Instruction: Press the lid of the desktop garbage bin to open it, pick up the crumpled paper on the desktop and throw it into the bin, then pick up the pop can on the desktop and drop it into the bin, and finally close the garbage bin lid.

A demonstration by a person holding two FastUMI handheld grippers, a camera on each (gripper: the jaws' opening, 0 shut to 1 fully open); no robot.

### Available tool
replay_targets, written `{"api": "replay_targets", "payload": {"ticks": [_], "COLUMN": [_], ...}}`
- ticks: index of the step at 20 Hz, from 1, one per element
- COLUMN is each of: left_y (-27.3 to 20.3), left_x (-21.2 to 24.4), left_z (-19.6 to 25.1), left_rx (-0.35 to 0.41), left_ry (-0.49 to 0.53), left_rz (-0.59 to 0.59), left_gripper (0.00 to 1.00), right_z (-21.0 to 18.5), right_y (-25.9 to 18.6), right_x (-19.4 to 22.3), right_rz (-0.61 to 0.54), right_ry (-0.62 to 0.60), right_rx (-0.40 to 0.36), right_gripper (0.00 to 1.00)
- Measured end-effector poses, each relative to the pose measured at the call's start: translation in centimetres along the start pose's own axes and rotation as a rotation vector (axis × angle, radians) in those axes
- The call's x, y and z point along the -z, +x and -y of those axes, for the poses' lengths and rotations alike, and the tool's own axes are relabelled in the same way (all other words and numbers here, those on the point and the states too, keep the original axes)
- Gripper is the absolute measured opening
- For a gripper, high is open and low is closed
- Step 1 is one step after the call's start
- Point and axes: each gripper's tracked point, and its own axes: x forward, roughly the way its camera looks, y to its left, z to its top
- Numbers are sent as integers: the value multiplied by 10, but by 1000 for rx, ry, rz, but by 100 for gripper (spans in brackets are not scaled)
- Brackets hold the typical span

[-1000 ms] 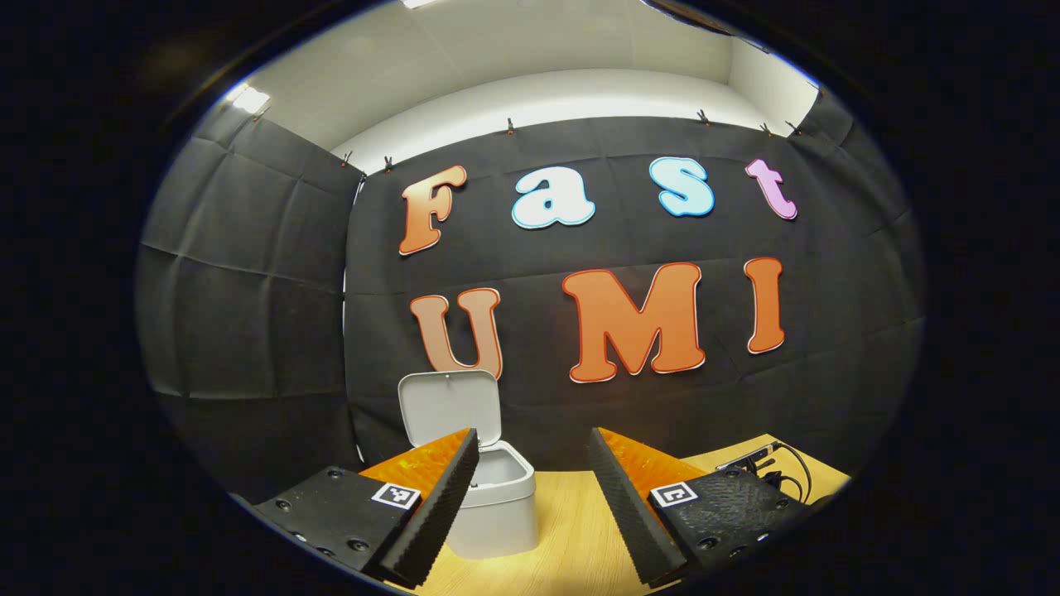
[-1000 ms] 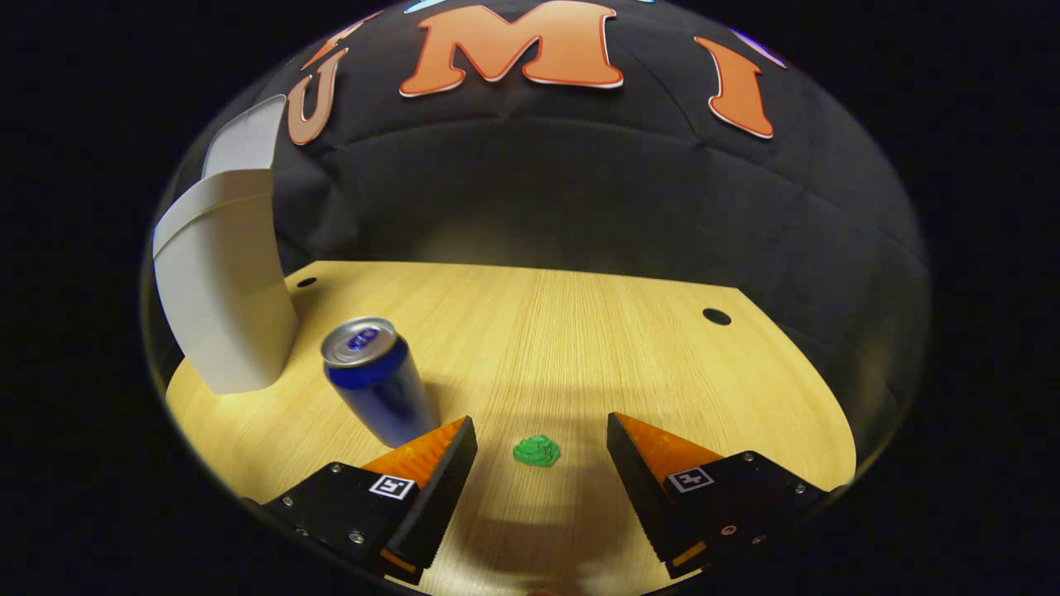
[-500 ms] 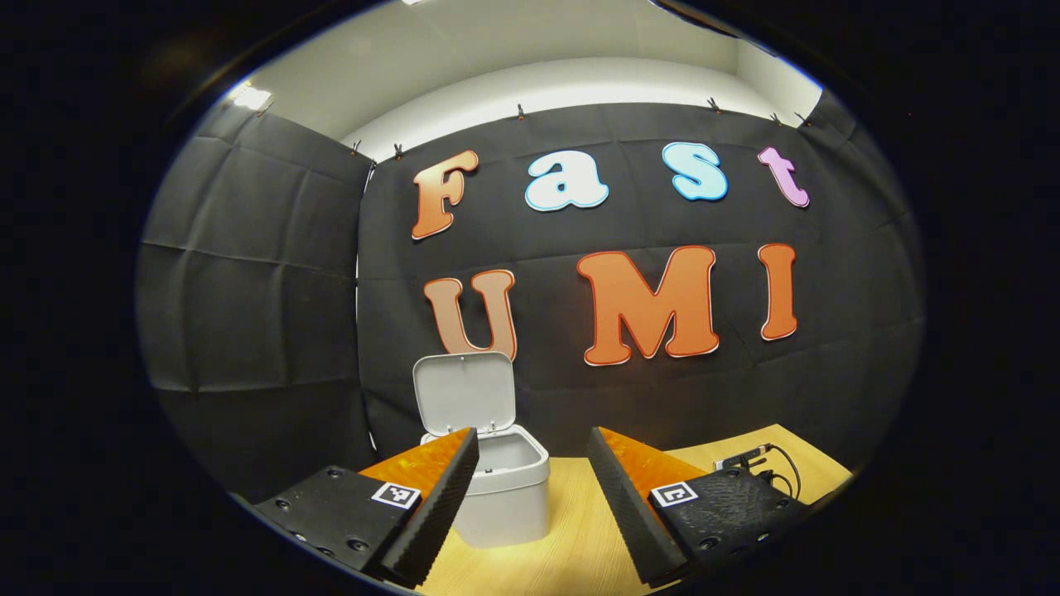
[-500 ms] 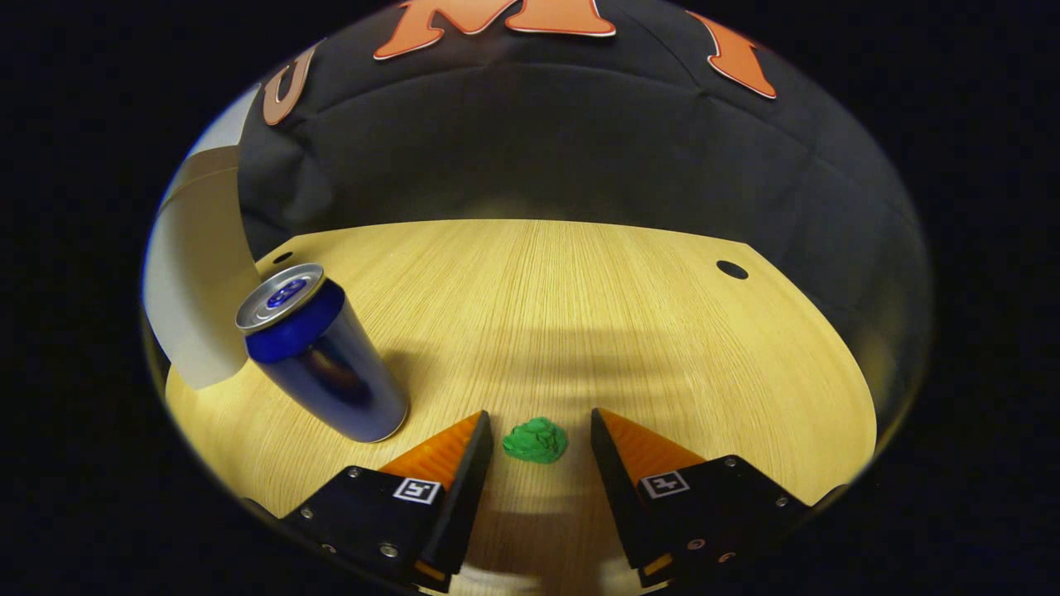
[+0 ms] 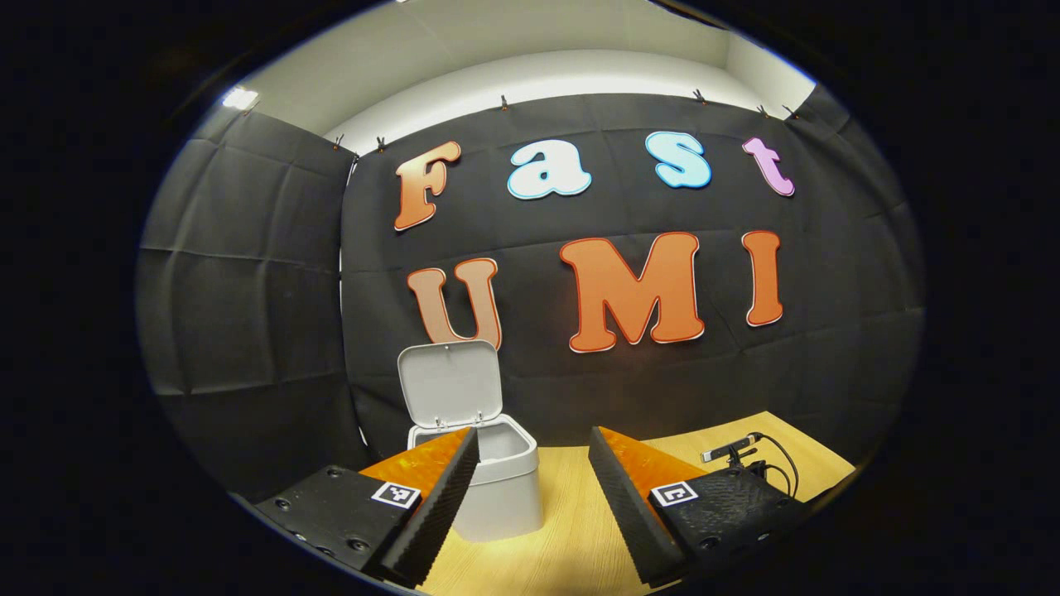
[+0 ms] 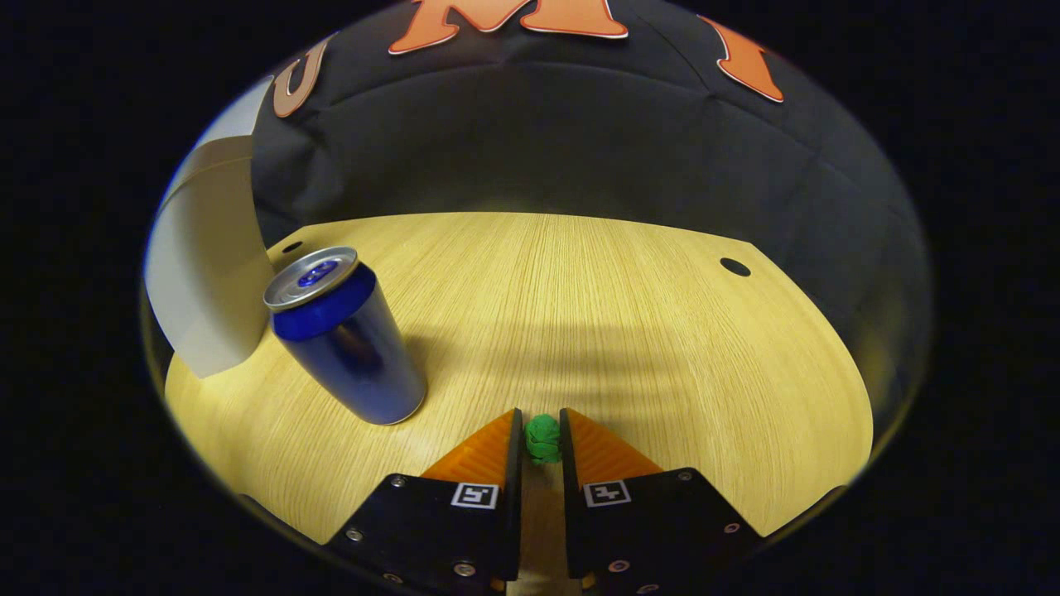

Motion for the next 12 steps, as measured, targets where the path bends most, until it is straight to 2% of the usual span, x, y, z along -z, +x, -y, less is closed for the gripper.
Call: {"api": "replay_targets", "payload": {"ticks": [5,6,7,8,12], "left_y": [-5,-5,-5,-5,-6], "left_x": [-1,0,-1,1,5], "left_z": [-3,-4,-6,-9,-18], "left_rx": [26,29,33,36,49], "left_ry": [-12,-16,-22,-29,-75], "left_rz": [12,14,16,17,24], "left_gripper": [90,86,90,86,86], "right_z": [6,6,5,1,-16], "right_y": [-38,-47,-59,-69,-113], "right_x": [-39,-51,-64,-75,-117], "right_rz": [103,135,168,198,289], "right_ry": [32,34,31,27,1], "right_rx": [-10,-11,-14,-23,-57], "right_gripper": [20,20,20,19,19]}}
